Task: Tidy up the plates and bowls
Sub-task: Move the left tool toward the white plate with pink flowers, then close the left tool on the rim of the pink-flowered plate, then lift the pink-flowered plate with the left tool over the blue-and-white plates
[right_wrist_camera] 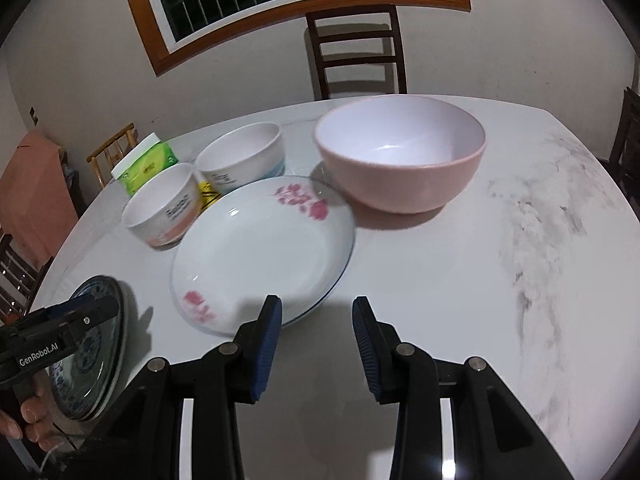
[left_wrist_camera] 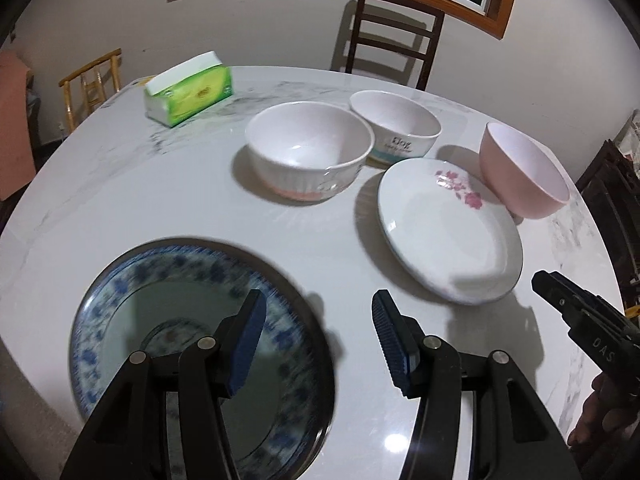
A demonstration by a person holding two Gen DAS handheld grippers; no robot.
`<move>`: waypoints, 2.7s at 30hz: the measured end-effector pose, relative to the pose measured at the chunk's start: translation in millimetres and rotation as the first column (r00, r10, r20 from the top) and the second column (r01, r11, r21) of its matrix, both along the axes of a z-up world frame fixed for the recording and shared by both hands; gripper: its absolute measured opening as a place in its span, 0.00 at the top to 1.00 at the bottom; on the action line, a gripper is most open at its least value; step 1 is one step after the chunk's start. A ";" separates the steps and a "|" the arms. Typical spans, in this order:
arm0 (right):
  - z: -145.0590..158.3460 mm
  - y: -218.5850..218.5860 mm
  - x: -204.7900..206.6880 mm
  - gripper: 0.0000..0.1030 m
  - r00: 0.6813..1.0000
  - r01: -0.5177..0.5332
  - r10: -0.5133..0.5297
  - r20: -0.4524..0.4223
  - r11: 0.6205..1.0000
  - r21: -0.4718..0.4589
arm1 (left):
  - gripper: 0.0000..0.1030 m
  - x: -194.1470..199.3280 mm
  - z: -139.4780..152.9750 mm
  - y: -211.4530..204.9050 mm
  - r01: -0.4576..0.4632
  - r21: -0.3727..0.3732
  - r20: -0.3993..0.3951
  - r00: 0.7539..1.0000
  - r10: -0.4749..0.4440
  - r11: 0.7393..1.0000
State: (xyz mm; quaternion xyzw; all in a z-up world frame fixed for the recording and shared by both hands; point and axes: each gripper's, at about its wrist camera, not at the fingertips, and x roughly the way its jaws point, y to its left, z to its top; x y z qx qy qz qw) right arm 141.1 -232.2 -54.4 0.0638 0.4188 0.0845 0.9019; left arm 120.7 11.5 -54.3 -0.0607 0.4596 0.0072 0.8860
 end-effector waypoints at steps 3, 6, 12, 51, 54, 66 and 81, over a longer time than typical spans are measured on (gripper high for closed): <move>-7.3 -4.3 14.3 0.64 1.000 -0.001 0.001 -0.014 1.000 0.009 | 0.50 17.1 -2.2 -8.4 0.009 -0.014 -0.007 1.000 -0.009 1.000; -13.3 -5.5 29.0 0.65 1.000 -0.007 0.007 -0.024 1.000 0.006 | 0.52 33.4 -7.3 -16.2 0.015 -0.020 -0.022 1.000 -0.015 1.000; -23.4 -7.2 52.9 0.71 0.999 -0.026 0.026 -0.045 1.000 0.009 | 0.56 60.9 -21.6 -28.1 0.026 -0.042 -0.063 0.998 -0.029 0.999; -35.4 -4.3 23.1 0.83 0.985 -0.029 0.039 -0.166 0.998 0.062 | 0.82 54.7 -42.2 -46.9 0.120 -0.144 -0.159 0.977 -0.142 0.982; -35.2 -0.7 12.2 0.83 0.986 -0.025 0.032 -0.162 0.998 0.050 | 0.82 42.6 -42.7 -46.4 0.119 -0.145 -0.157 0.977 -0.142 0.982; -28.7 10.2 -15.3 0.83 0.989 -0.028 0.031 -0.145 0.999 0.022 | 0.84 21.6 -38.8 -40.2 0.117 -0.144 -0.152 0.979 -0.139 0.983; -6.3 33.8 -28.8 0.84 0.993 -0.072 0.073 -0.094 0.997 0.014 | 0.85 -0.7 -22.3 -15.9 0.084 -0.146 -0.111 0.989 -0.101 0.986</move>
